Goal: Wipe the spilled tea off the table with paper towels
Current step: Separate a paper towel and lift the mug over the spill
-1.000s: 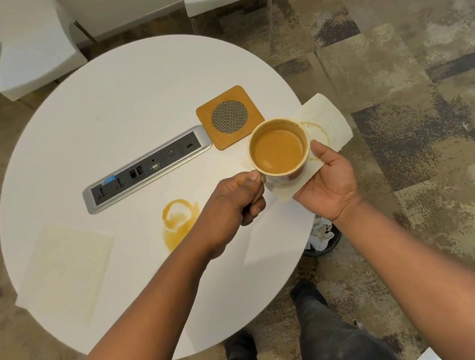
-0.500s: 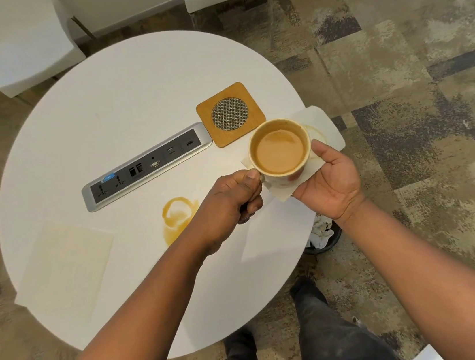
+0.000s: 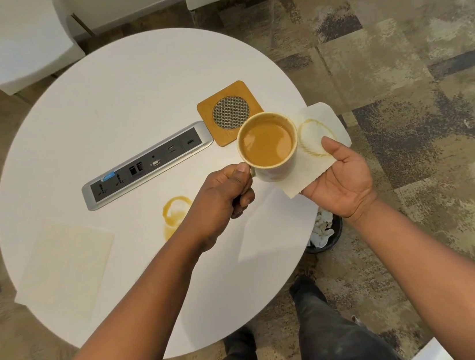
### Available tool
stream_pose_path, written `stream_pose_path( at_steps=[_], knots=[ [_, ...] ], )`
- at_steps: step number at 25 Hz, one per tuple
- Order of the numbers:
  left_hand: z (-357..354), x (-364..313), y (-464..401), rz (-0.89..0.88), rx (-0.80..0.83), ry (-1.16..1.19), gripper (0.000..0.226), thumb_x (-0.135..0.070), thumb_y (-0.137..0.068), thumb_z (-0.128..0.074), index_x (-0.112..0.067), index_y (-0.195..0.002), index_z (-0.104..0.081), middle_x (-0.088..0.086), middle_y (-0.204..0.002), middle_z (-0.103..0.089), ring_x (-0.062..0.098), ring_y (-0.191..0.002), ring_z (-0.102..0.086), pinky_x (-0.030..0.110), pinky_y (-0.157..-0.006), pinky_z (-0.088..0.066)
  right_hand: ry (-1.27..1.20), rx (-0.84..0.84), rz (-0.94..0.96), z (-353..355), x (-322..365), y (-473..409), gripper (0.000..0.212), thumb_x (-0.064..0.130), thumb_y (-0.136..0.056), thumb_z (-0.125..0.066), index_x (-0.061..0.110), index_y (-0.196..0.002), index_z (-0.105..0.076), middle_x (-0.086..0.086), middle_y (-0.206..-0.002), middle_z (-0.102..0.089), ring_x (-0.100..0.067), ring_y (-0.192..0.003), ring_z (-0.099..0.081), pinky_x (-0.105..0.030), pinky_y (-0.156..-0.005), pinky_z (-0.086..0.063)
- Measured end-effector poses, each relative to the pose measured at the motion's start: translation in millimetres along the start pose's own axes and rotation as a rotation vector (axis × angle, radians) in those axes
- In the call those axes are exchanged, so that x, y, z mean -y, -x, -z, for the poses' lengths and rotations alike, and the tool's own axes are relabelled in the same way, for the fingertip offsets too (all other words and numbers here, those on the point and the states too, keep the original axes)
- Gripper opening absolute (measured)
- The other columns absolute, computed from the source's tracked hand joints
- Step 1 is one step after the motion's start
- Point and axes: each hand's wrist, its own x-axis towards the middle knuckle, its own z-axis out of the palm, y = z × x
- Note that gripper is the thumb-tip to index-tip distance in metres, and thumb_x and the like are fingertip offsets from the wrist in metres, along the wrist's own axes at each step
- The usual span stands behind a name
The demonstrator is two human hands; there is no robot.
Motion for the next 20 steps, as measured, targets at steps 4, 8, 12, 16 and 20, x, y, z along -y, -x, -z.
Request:
stream_pose_path(
  at_steps=[4,8,12,16,20],
  knots=[
    [2,1,-2,-0.004,-0.023,-0.006,0.041,-0.043,-0.099,-0.045,-0.027,-0.062,-0.045,-0.003,-0.060,-0.045,0.016,-0.059,-0.031,0.022,-0.053,-0.031,0.029,-0.013,-0.002,3,-4,3,0.048,0.033,-0.101,-0.041,0.005,-0.136,-0.057,-0.018,-0.145,-0.053,-0.038,-0.133,-0.050,-0.062,-0.106,-0.040],
    [4,3,-4,0.002,-0.067,0.016,0.041,-0.045,-0.099,-0.045,-0.027,-0.062,-0.046,-0.002,-0.060,-0.046,0.013,-0.056,-0.032,0.021,-0.053,-0.031,0.073,-0.057,-0.009,9,-8,7,0.049,0.030,-0.096,-0.049,0.007,-0.138,-0.055,-0.019,-0.144,-0.053,-0.040,-0.131,-0.051,-0.063,-0.102,-0.044],
    [7,7,-6,-0.001,-0.082,0.009,0.042,-0.045,-0.098,-0.046,-0.031,-0.059,-0.048,-0.004,-0.059,-0.046,0.014,-0.058,-0.032,0.022,-0.053,-0.031,0.189,-0.160,-0.018,20,-4,10,0.041,0.023,-0.097,-0.047,0.005,-0.130,-0.063,-0.017,-0.139,-0.059,-0.036,-0.127,-0.056,-0.056,-0.099,-0.049],
    [11,14,-8,0.008,-0.111,0.013,0.042,-0.047,-0.098,-0.047,-0.032,-0.059,-0.050,-0.005,-0.058,-0.047,0.014,-0.059,-0.031,0.023,-0.053,-0.030,0.501,-0.381,0.037,37,7,3,0.032,0.006,-0.094,-0.052,0.002,-0.124,-0.063,-0.015,-0.124,-0.069,-0.034,-0.117,-0.064,-0.050,-0.100,-0.051],
    [15,21,-9,0.020,-0.137,0.023,0.041,-0.047,-0.098,-0.046,-0.032,-0.060,-0.052,-0.005,-0.059,-0.048,0.014,-0.058,-0.032,0.023,-0.053,-0.031,1.047,-0.603,0.103,49,11,-3,0.026,0.001,-0.093,-0.055,0.022,-0.105,-0.062,-0.005,-0.116,-0.070,-0.022,-0.101,-0.065,-0.047,-0.094,-0.053]
  ],
)
